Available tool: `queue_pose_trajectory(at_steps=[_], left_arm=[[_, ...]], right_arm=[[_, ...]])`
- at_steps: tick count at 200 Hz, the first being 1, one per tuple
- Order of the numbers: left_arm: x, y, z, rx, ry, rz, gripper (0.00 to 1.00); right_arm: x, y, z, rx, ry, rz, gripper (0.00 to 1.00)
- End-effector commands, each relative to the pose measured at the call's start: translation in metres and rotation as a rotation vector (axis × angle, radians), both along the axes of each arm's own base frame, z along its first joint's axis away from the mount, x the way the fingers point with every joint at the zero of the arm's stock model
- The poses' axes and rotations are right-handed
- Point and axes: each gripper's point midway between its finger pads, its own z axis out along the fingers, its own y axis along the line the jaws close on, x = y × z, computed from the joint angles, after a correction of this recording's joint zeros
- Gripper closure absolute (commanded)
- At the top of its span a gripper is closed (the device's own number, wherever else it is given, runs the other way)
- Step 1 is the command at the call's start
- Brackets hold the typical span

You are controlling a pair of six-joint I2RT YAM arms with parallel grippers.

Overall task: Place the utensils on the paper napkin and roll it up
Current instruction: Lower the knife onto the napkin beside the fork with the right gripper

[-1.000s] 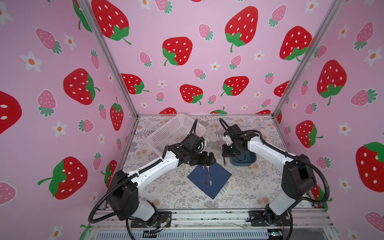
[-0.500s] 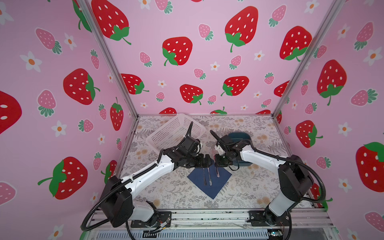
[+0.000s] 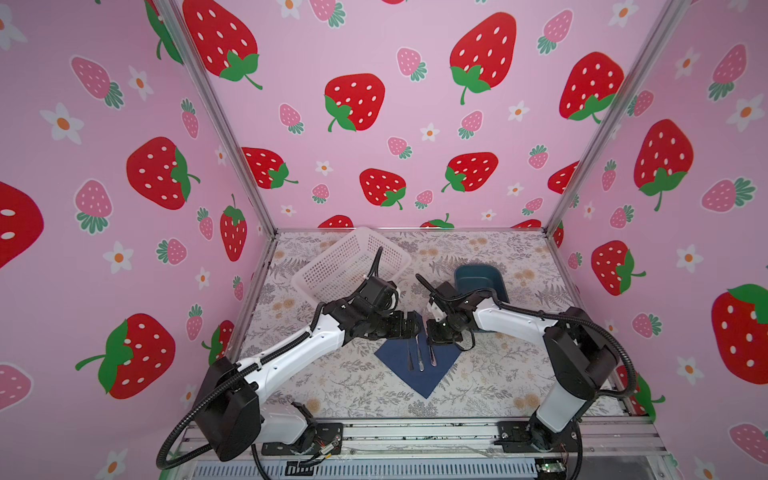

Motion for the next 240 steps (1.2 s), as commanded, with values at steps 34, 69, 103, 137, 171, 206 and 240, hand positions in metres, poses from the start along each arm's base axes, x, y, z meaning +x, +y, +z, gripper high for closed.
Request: queue_pose_trajectory(at_steps=[34, 69, 103, 137, 171, 206, 240], left_arm=[[-0.001, 0.008, 0.001, 0.007, -0.010, 0.022, 0.01], [0.000, 0.008, 0.001, 0.007, -0.010, 0.022, 0.01], [0.000, 0.009, 0.001, 0.009, -0.012, 0.023, 0.01], [0.001, 0.010, 0.001, 0.009, -0.011, 0.025, 0.01], [0.002, 0.010, 0.002, 0.008, -0.010, 0.025, 0.01], [0.002, 0.010, 0.003, 0.006, -0.013, 0.025, 0.01], [0.002, 0.012, 0.002, 0.009, -0.013, 0.030, 0.01]], right_arm=[[-0.006, 0.006, -0.015, 0.001, 0.034, -0.003, 0.93], [-0.006, 0.009, -0.021, -0.006, 0.045, 0.004, 0.92], [-0.004, 0.008, -0.024, -0.021, 0.040, -0.004, 0.92], [-0.002, 0.008, -0.026, -0.031, 0.038, -0.005, 0.91], [0.001, 0.011, -0.022, -0.015, 0.027, -0.007, 0.90], [0.004, 0.015, -0.019, -0.009, 0.018, -0.003, 0.88], [0.009, 0.014, -0.016, -0.021, -0.002, -0.011, 0.82]])
